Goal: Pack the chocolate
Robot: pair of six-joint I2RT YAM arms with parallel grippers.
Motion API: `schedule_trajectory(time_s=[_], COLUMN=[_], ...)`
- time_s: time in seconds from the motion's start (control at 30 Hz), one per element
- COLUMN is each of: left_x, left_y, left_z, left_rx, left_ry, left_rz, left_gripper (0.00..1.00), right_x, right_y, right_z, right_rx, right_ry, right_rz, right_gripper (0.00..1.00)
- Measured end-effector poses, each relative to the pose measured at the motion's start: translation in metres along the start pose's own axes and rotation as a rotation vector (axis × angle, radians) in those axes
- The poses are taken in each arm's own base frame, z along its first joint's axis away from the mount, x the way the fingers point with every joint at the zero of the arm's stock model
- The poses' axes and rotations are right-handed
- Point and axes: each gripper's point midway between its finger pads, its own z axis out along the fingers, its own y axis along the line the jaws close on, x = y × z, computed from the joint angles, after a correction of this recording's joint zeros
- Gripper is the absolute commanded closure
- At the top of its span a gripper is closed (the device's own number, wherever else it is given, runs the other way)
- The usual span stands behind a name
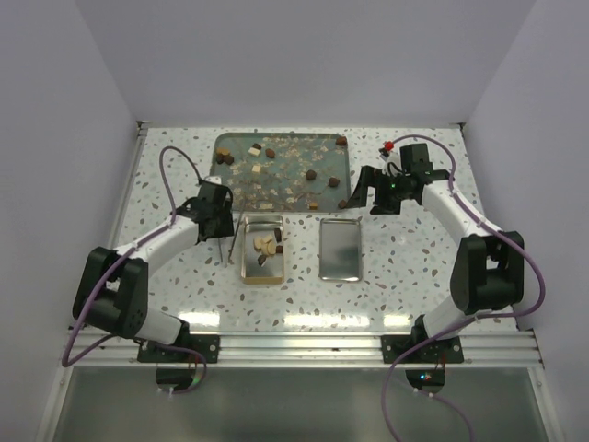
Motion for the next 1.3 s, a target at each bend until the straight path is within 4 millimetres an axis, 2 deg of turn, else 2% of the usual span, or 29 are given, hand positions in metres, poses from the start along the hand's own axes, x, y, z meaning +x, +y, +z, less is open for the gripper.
schedule_trajectory(time_s=[0.23, 0.4, 0.53, 0.67, 0.83, 0.9, 1.2, 1.3], left_x=[0.001, 0.010, 0.014, 0.013, 0.012, 0.010, -0.013, -0.026], left_y=[-0.007, -0.008, -0.006, -0.006, -0.004, -0.003, -0.001, 0.001], left_z=[0.018, 0.030, 0.038, 0.040, 0.039, 0.037, 0.012, 0.000], left_rx=[0.025, 0.021, 0.003, -0.005, -0.014, -0.012, 0.006, 0.000], left_ry=[0.014, 0.050, 0.072, 0.072, 0.075, 0.071, 0.011, -0.015], left_rz=[-0.029, -0.022, -0.023, -0.018, -0.012, -0.002, 0.016, 0.007], left_gripper=[0.48, 0.57, 0.71, 0.78, 0.91, 1.00, 1.00, 1.00], right_x=[0.000, 0.001, 0.001, 0.001, 0.002, 0.002, 0.002, 0.002], right_y=[0.000, 0.000, -0.001, -0.001, -0.001, -0.001, -0.001, -0.001], right_z=[0.000, 0.000, 0.000, 0.000, 0.000, 0.000, 0.000, 0.000], right_rx=[0.001, 0.001, 0.002, 0.002, 0.002, 0.002, 0.001, 0.001], right_ry=[0.001, 0.002, 0.004, 0.005, 0.006, 0.006, 0.006, 0.006], right_rz=[-0.004, -0.004, -0.006, -0.008, -0.008, -0.008, -0.008, -0.008], right_gripper=[0.06, 0.06, 0.06, 0.06, 0.06, 0.06, 0.06, 0.06])
